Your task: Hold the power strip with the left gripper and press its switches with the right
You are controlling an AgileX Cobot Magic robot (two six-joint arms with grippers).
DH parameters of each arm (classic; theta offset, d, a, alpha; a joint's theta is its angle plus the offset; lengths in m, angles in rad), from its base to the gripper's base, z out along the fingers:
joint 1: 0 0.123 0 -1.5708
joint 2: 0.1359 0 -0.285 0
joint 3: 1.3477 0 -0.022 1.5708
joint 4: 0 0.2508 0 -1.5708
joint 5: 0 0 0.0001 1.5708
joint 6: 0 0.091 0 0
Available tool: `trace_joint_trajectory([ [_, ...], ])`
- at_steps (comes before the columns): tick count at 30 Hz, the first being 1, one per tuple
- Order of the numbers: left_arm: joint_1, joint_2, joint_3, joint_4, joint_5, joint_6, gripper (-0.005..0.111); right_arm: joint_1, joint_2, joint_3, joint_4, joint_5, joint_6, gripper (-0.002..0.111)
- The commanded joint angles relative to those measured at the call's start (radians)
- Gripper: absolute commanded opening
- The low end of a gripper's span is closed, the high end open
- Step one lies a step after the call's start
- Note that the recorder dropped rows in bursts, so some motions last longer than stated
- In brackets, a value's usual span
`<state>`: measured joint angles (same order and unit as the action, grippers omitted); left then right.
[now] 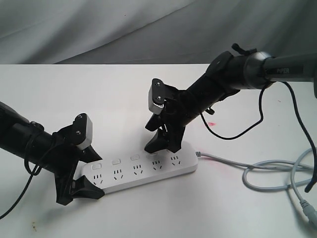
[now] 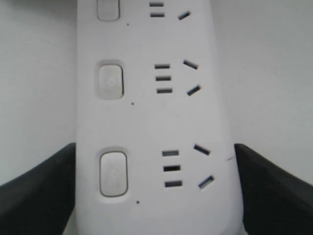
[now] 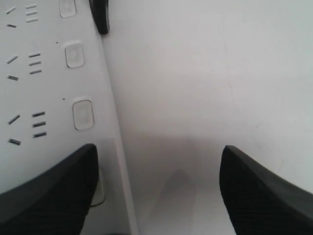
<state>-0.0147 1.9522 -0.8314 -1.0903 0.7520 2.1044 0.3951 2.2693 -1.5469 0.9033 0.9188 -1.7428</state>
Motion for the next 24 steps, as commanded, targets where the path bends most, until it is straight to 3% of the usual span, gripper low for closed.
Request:
trace_joint_trajectory([
  [1,-0.007,0.001,-0.006,-0.006,0.003,-0.011,0.000,0.004,0.007,0.003,-0.052,-0.005,0.001,0.065],
  [10,-0.007,0.001,-0.006,-0.006,0.003,-0.011,0.000,0.004,0.007,0.074,-0.088,-0.122,-0.005,0.065],
  [24,-0.007,0.001,-0.006,-0.006,0.003,-0.011,0.000,0.004,0.005,0.074,-0.160,-0.126,0.013,0.065],
])
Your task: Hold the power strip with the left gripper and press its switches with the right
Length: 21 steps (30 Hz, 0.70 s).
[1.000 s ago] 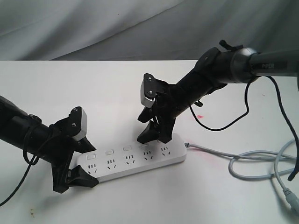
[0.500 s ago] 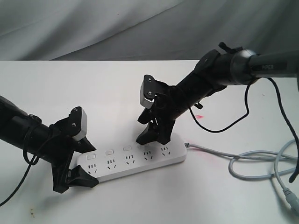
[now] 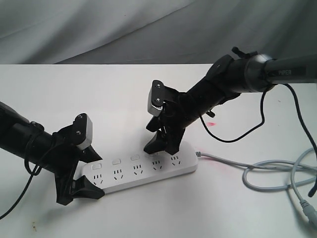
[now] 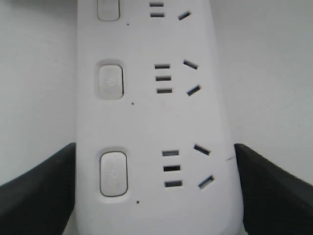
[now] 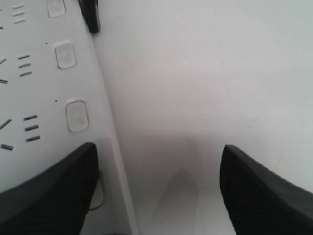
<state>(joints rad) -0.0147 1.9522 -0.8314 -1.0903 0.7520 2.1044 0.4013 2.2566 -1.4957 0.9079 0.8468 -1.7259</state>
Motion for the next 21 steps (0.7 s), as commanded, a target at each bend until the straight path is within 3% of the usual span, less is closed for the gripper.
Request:
trace_joint_trajectory([
  [1,-0.007,0.001,-0.006,-0.006,0.003,-0.011,0.000,-0.003,0.017,0.022,-0.174,-0.056,0.001,0.065],
  [15,-0.007,0.001,-0.006,-0.006,0.003,-0.011,0.000,-0.003,0.017,0.022,-0.276,-0.047,0.033,0.065],
  [21,-0.007,0.001,-0.006,-0.006,0.003,-0.011,0.000,-0.014,-0.032,0.022,-0.080,0.008,-0.036,0.065],
])
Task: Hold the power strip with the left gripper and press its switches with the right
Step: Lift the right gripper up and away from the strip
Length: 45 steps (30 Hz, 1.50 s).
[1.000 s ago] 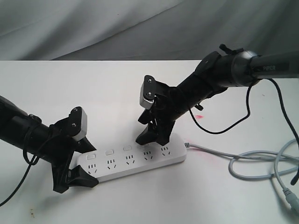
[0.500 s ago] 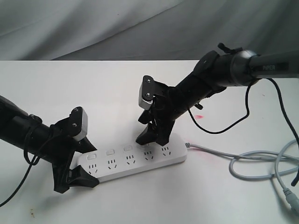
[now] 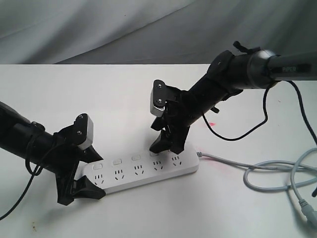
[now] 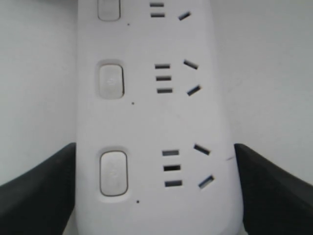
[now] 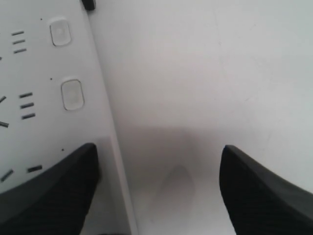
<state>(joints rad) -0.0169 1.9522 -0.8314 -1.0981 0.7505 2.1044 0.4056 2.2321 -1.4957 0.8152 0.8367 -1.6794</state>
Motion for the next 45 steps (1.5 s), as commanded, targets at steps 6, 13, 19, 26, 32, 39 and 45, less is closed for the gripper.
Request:
trace_joint_trajectory([
  [6,-0.005,0.001,-0.006,0.001,0.005,-0.011,0.000,-0.098,-0.113,0.022,0.071,0.088,-0.123,0.065],
  [13,-0.005,0.001,-0.006,0.001,0.005,-0.011,0.000,-0.207,-0.108,0.022,0.218,0.223,-0.260,0.065],
  [19,-0.005,0.001,-0.006,0.001,0.005,-0.011,0.000,-0.195,-0.024,0.022,0.220,0.211,-0.290,0.065],
  [26,-0.005,0.001,-0.006,0.001,0.005,-0.011,0.000,-0.186,-0.003,0.022,0.235,0.198,-0.302,0.065],
  [32,-0.005,0.001,-0.006,0.001,0.005,-0.011,0.000,-0.175,-0.003,0.022,0.233,0.203,-0.305,0.065],
  [39,-0.005,0.001,-0.006,0.001,0.005,-0.011,0.000,-0.137,0.011,0.022,0.203,0.164,-0.298,0.065],
  [45,-0.005,0.001,-0.006,0.001,0.005,-0.011,0.000,-0.135,0.013,0.022,0.159,0.102,-0.258,0.065],
])
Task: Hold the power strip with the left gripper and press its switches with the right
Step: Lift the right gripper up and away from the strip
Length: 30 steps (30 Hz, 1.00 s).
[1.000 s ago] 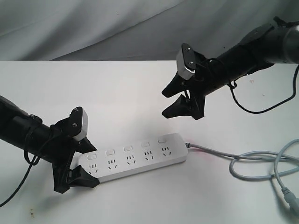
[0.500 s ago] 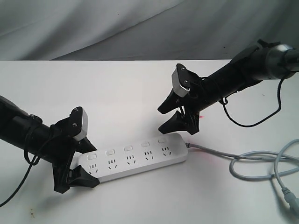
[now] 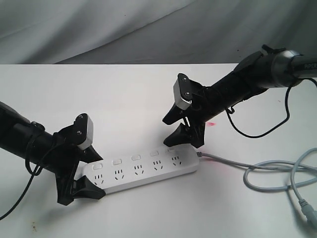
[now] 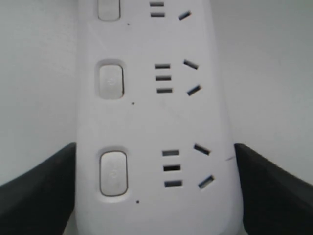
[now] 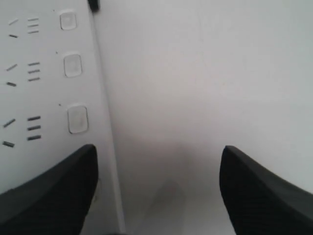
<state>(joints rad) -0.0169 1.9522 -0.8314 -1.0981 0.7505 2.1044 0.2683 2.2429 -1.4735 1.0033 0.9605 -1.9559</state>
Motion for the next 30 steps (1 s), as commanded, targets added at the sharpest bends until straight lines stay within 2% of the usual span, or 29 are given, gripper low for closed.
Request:
trace_joint_trajectory([
  [1,-0.005,0.001,-0.006,0.001,0.005,-0.011,0.000,0.002,0.002,0.000,-0.029,-0.017,0.020,0.065],
  [15,-0.005,0.001,-0.006,0.001,0.005,-0.011,0.000,0.002,0.002,0.000,-0.043,0.023,0.027,0.065],
  [30,-0.005,0.001,-0.006,0.001,0.005,-0.011,0.000,0.002,0.034,0.000,-0.168,-0.049,0.078,0.065],
])
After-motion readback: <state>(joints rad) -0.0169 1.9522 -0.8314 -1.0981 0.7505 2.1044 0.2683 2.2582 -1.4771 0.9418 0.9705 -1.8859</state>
